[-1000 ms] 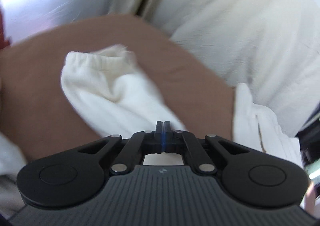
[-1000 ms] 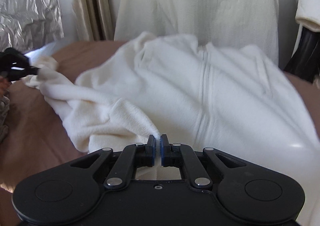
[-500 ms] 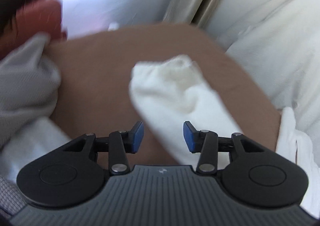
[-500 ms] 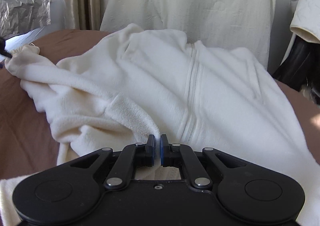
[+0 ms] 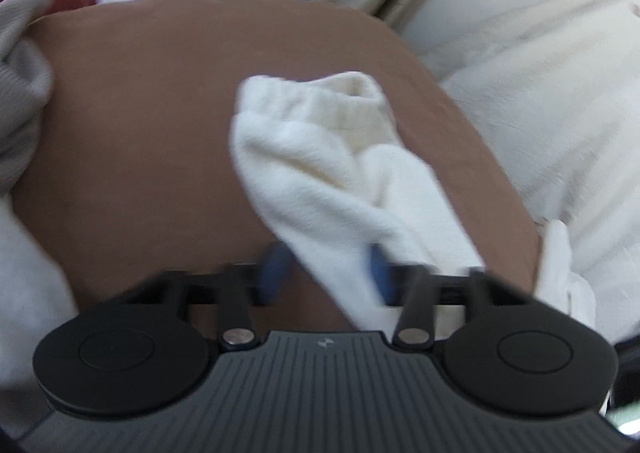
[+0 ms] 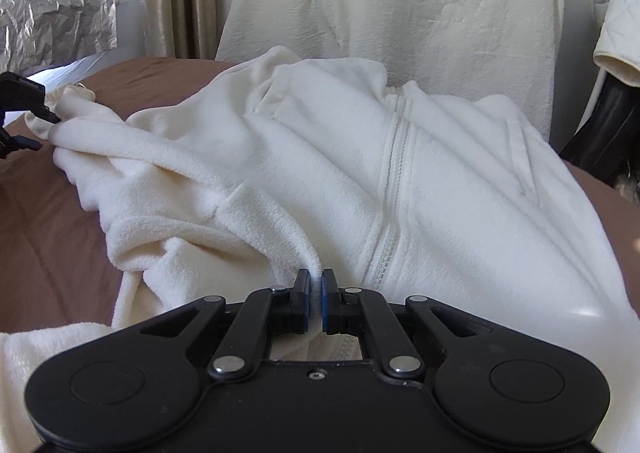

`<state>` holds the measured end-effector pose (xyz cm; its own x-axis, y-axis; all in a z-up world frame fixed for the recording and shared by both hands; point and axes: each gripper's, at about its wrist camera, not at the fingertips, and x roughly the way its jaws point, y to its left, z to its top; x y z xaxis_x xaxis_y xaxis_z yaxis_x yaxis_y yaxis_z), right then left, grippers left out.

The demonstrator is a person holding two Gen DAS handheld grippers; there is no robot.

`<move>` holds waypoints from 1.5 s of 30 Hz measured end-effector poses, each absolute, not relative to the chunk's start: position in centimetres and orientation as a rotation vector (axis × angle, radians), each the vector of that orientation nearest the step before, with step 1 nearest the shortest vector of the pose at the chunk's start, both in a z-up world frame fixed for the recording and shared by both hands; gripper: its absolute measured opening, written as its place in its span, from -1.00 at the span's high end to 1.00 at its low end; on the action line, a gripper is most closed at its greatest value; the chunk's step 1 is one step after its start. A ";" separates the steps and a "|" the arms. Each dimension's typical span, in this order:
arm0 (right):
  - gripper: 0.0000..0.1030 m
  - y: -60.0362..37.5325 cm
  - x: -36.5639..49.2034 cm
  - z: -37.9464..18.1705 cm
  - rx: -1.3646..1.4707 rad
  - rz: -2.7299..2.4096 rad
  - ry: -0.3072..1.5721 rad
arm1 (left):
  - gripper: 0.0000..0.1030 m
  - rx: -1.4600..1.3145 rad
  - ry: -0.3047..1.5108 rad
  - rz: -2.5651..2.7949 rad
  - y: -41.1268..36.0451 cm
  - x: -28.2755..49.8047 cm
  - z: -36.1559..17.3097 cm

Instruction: Fold clothes

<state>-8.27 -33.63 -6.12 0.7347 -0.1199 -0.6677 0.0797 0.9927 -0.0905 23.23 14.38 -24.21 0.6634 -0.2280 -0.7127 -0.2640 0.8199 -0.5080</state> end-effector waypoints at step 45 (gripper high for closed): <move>0.01 -38.8 -26.8 -2.5 0.553 0.020 0.801 | 0.01 0.018 0.762 -0.250 0.9 3.5 -12.2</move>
